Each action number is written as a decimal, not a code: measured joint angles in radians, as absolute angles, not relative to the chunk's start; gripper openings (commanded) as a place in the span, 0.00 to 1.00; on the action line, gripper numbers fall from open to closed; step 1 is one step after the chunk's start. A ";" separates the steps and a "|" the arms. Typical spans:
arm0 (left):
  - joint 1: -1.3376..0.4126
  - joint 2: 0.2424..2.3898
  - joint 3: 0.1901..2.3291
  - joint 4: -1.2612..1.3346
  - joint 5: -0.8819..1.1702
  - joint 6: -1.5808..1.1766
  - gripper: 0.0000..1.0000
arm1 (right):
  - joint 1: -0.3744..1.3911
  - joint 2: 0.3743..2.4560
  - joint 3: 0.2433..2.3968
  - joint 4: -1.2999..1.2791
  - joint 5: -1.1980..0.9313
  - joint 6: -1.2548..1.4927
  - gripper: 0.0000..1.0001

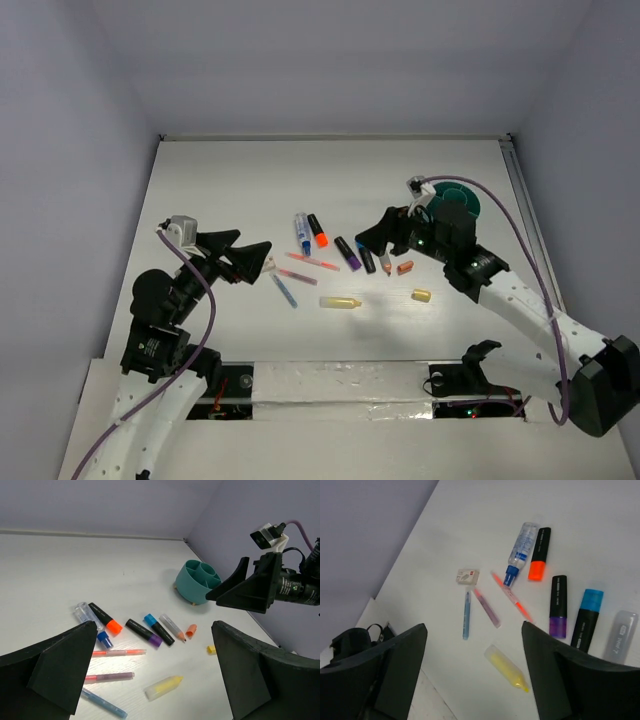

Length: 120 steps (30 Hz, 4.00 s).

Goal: Sort the stationery into containers
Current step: Pick up the stationery from the center of the board, then place the stationery in the storage box.

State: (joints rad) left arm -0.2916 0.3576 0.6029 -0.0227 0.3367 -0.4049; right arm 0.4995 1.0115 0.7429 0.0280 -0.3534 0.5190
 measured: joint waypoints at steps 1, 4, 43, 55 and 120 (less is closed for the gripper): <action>-0.289 0.358 0.603 -0.029 0.338 -0.403 0.99 | 0.527 1.034 0.751 0.028 -0.334 0.512 0.65; -0.286 0.358 0.603 -0.044 0.340 -0.400 0.98 | 0.600 1.096 0.776 0.020 -0.273 0.500 0.41; -0.286 0.336 0.603 -0.104 0.292 -0.400 0.27 | 0.879 1.999 1.385 -0.131 0.269 0.459 0.52; -0.286 0.336 0.603 -0.103 0.293 -0.402 0.28 | 0.879 2.088 1.436 -0.146 0.302 0.469 0.47; -0.267 0.555 0.439 0.078 0.530 -0.707 0.79 | 0.879 1.406 1.196 -0.408 -0.646 0.072 0.09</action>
